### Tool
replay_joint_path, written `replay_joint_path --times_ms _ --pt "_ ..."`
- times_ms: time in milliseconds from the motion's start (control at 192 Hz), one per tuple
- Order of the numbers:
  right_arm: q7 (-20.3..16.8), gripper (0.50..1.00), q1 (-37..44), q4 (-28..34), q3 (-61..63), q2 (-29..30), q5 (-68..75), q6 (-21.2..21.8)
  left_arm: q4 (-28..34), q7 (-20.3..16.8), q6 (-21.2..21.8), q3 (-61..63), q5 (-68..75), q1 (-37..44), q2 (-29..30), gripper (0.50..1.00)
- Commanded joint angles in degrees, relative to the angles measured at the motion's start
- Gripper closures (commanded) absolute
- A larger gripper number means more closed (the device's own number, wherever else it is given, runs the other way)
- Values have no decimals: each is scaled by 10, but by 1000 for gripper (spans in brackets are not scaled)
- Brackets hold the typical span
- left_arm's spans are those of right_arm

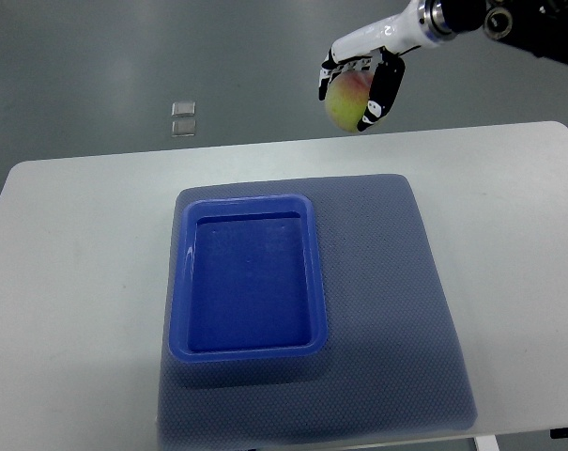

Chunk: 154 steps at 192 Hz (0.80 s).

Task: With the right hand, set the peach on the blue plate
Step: 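Lift the peach with the right hand away from the mat, then carry the peach over the blue tray and lower it inside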

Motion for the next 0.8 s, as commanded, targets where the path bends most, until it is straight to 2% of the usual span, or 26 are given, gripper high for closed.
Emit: replay_joint_path --times_ms 0,182,307,359,365,385,474,479,510,599,615,797 --pt "-1 1000 15 17 -1 5 3 -7 -1 0 0 0 0 0 0 500" --pt "-1 1000 15 -1 -3 92 21 -44 0 -1 0 0 0 0 0 500" --pt "-2 1000 8 -62 -4 198 26 -52 0 0 0 1 0 0 0 500" --pt "-2 1000 8 -62 -4 198 26 -52 0 0 0 1 0 0 0 500" --pt "-1 1000 -1 -94 -4 246 26 -54 0 0 0 1 0 0 0 500" --pt "-1 1000 -8 -107 -4 266 26 -56 0 0 0 1 0 0 0 500" --pt "-1 1000 -20 -123 -4 267 26 -61 0 -1 0 1 0 0 0 500" --pt "-1 1000 -38 -147 -4 267 26 -66 0 -1 0 1 0 0 0 500" --pt "-1 1000 -49 -160 -4 267 26 -67 0 0 0 1 0 0 0 500" --pt "-1 1000 -62 -169 -4 267 25 -68 0 0 0 1 0 0 0 500" --pt "-1 1000 -92 -186 -5 267 25 -69 0 0 1 1 0 0 0 500" --pt "5 1000 -163 -184 -3 267 37 -80 -1 0 0 2 0 0 0 500"
